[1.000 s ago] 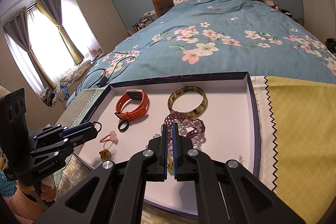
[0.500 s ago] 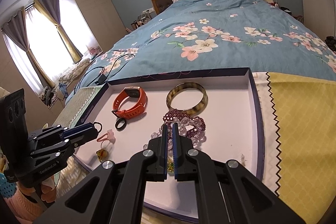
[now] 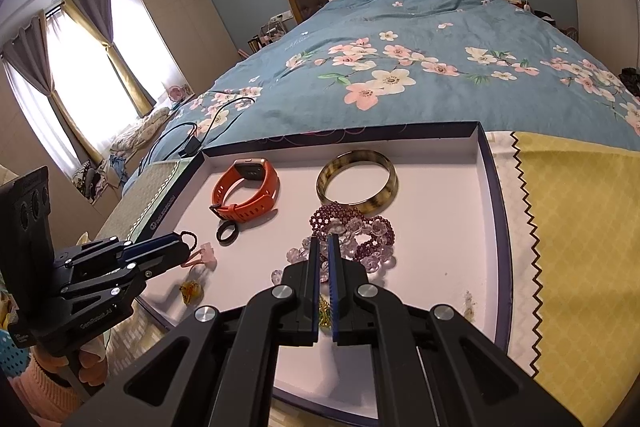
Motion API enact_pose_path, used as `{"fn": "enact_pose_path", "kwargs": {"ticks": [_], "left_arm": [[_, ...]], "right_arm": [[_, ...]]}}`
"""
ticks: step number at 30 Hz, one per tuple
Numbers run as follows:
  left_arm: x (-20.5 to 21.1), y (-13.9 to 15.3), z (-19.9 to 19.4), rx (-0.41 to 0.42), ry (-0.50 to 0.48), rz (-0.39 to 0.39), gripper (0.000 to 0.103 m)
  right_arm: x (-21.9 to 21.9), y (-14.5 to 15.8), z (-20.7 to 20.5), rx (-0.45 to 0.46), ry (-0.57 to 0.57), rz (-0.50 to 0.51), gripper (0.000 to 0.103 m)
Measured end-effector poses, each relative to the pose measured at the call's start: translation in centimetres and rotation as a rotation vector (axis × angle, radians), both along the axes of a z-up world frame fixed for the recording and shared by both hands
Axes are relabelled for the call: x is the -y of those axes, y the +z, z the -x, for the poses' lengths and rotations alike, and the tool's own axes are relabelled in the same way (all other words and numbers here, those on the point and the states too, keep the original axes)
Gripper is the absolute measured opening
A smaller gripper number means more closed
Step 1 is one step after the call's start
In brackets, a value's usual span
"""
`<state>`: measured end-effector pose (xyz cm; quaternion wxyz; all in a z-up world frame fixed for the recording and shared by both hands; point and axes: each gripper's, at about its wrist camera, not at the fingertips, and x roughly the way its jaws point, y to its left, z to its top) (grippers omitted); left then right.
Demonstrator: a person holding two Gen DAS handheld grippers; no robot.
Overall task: Organize jewelry
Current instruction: 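Open the left tool to release the green ring while the right tool releases the silver ring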
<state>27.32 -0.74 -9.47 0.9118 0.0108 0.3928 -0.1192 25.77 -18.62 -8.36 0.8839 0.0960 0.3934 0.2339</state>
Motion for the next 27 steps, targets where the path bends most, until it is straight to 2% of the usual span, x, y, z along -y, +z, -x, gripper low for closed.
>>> {"fn": "enact_pose_path", "kwargs": {"ticks": [6,9,13,15,16,20,22,24,27], "left_arm": [[-0.1,-0.7,-0.4,-0.016,0.009,-0.006,0.017],[-0.1,-1.0,-0.4,-0.021,0.010,-0.011,0.018],[-0.2,-1.0,-0.4,-0.018,0.018,-0.010,0.020],[-0.2,-1.0,-0.3,-0.016,0.024,-0.006,0.029],[-0.2,-0.9,-0.2,-0.013,0.027,-0.007,0.029],[-0.5,-0.8,0.2,-0.006,0.032,-0.004,0.039],[-0.6,-0.6,0.5,0.003,0.036,0.004,0.047],[-0.7,-0.4,0.7,0.013,0.043,0.006,0.055],[-0.8,-0.1,1.2,0.022,0.049,0.009,0.062]], "right_arm": [[0.1,-0.3,0.1,-0.007,-0.006,-0.004,0.006],[0.2,-0.4,0.3,-0.009,-0.003,-0.004,0.013],[0.3,-0.2,0.7,-0.003,-0.003,-0.005,0.016],[0.4,-0.2,0.8,0.002,-0.005,-0.006,0.022],[0.4,-0.1,0.9,0.005,-0.004,-0.004,0.024],[0.3,0.1,1.4,0.014,-0.001,0.004,0.027],[0.2,0.2,1.6,0.023,-0.001,0.011,0.037],[0.1,0.4,2.1,0.035,0.000,0.023,0.039],[0.2,0.7,2.4,0.048,-0.004,0.024,0.049]]}}
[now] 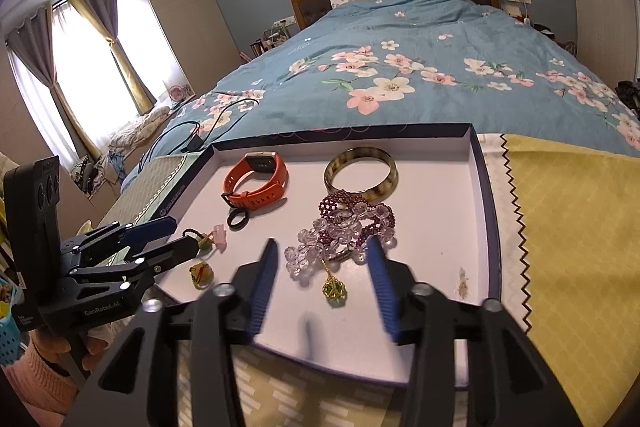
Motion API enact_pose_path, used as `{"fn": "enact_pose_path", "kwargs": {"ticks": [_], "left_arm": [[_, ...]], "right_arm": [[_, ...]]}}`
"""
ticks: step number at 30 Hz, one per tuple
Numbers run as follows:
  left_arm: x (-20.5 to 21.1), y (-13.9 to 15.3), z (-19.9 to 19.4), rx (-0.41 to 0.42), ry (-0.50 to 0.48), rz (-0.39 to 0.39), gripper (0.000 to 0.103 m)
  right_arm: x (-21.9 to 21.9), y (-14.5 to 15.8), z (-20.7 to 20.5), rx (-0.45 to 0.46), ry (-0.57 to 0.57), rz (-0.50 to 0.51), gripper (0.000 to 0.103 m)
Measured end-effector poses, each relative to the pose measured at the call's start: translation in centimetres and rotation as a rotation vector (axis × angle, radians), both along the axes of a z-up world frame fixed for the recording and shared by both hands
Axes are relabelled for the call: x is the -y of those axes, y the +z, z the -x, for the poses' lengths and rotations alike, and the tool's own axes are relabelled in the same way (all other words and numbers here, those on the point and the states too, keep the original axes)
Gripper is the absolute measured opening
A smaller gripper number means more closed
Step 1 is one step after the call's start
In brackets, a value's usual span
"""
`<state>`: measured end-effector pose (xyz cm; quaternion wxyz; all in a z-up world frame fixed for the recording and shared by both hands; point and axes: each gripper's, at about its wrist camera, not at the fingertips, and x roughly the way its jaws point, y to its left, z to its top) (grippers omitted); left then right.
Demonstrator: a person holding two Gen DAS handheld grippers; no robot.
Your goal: Organize jewelry
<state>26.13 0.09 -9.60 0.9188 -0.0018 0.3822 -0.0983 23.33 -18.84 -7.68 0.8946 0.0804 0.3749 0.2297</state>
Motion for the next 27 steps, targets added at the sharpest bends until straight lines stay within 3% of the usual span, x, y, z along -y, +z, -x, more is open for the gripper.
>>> {"fn": "enact_pose_path", "kwargs": {"ticks": [2,3,4,8,13,27], "left_arm": [[-0.1,0.5,0.6,0.020,0.008,-0.009,0.069],[-0.1,0.8,0.9,0.031,0.011,-0.011,0.078],[-0.1,1.0,1.3,0.044,0.014,-0.009,0.079],[-0.3,2.5,3.5,0.105,0.015,-0.004,0.095],[-0.5,4.0,7.1,0.183,0.023,-0.009,0.097],[-2.8,7.1,15.3,0.358,0.142,0.019,0.097]], "right_arm": [[0.1,0.3,0.4,0.012,-0.002,0.005,0.050],[0.1,0.5,0.6,0.019,-0.004,0.007,0.056],[0.1,0.6,0.8,0.027,-0.007,0.010,0.064],[0.4,1.1,2.1,0.061,-0.022,0.030,0.074],[1.0,2.2,4.5,0.136,-0.067,0.054,0.095],[0.8,4.4,11.6,0.364,-0.147,0.149,0.096]]}}
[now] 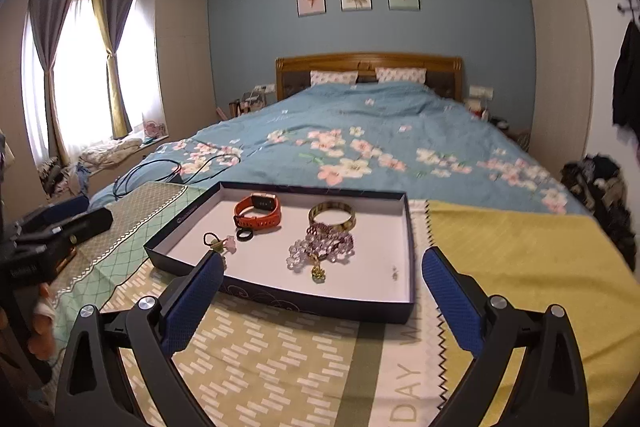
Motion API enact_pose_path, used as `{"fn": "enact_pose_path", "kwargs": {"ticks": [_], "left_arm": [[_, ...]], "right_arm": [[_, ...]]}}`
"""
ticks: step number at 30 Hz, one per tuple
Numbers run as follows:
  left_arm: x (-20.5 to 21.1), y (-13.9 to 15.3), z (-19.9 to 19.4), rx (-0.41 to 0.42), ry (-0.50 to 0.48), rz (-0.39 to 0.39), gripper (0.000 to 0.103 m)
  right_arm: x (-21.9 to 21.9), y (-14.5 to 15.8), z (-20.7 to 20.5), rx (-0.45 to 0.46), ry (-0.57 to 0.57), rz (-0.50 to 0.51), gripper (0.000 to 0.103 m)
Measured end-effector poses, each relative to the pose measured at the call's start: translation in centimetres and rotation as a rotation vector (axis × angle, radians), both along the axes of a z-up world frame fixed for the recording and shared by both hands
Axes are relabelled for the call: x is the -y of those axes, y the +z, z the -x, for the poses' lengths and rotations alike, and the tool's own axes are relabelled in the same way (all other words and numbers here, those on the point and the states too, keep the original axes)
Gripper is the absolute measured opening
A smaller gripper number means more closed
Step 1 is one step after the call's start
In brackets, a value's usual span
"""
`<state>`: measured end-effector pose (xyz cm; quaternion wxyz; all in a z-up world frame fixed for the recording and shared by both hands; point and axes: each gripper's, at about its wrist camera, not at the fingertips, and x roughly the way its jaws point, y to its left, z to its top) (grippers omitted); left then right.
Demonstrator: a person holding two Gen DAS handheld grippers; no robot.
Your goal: Organize jewelry
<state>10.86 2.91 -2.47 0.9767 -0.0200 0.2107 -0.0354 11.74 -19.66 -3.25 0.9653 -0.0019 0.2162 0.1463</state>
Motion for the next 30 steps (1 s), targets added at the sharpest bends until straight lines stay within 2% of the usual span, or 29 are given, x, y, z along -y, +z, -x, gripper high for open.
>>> {"fn": "enact_pose_path", "kwargs": {"ticks": [11,17,30], "left_arm": [[0.9,2.0,4.3,0.113,-0.008,-0.003,0.097],[1.7,2.7,5.8,0.185,-0.017,-0.019,0.097],[2.5,3.4,6.8,0.253,-0.026,-0.028,0.097]], "right_arm": [[-0.6,1.1,3.4,0.104,-0.014,0.020,0.096],[-0.4,1.7,4.5,0.169,-0.030,-0.018,0.096],[-0.3,2.4,5.0,0.213,-0.053,-0.032,0.096]]}}
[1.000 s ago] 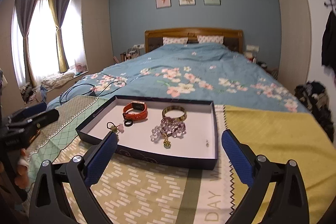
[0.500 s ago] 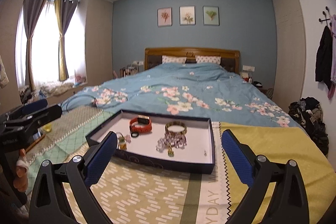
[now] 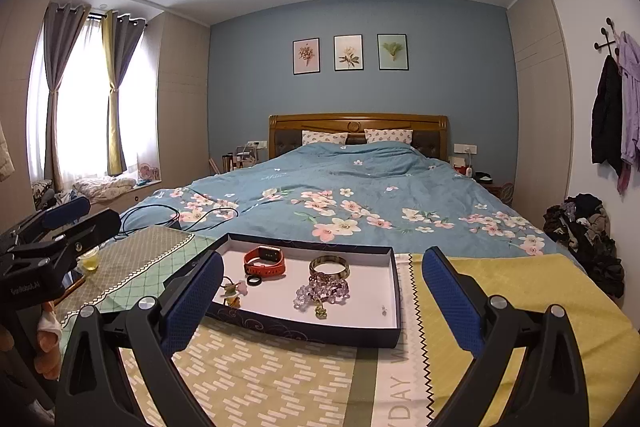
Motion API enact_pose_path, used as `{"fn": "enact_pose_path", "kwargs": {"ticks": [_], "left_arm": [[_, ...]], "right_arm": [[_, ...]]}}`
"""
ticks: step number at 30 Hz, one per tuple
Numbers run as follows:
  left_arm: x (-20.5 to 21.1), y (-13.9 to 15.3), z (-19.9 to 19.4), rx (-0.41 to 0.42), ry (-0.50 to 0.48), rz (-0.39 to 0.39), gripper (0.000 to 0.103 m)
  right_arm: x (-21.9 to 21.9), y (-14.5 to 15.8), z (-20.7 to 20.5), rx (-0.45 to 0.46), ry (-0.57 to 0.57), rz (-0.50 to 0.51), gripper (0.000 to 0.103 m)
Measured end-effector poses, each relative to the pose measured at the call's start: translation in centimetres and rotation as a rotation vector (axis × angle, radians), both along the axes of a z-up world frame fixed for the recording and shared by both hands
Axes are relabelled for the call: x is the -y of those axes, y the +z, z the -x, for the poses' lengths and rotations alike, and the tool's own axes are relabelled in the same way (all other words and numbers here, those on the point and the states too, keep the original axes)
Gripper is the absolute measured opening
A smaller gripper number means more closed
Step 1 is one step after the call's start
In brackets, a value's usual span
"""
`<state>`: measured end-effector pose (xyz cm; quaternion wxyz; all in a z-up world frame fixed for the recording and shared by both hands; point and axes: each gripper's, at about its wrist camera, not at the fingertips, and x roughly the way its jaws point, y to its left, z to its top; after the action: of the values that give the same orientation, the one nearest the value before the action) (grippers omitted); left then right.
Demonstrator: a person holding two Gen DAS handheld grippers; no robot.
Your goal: Organize jewelry
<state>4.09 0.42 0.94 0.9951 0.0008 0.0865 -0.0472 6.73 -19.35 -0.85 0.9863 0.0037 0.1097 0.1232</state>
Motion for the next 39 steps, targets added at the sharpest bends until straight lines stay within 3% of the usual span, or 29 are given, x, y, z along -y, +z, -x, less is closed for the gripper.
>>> {"fn": "enact_pose_path", "kwargs": {"ticks": [39], "left_arm": [[-0.02,0.22,1.04,0.015,-0.015,0.015,0.097]], "right_arm": [[0.06,0.48,0.54,0.028,-0.014,-0.005,0.096]]}}
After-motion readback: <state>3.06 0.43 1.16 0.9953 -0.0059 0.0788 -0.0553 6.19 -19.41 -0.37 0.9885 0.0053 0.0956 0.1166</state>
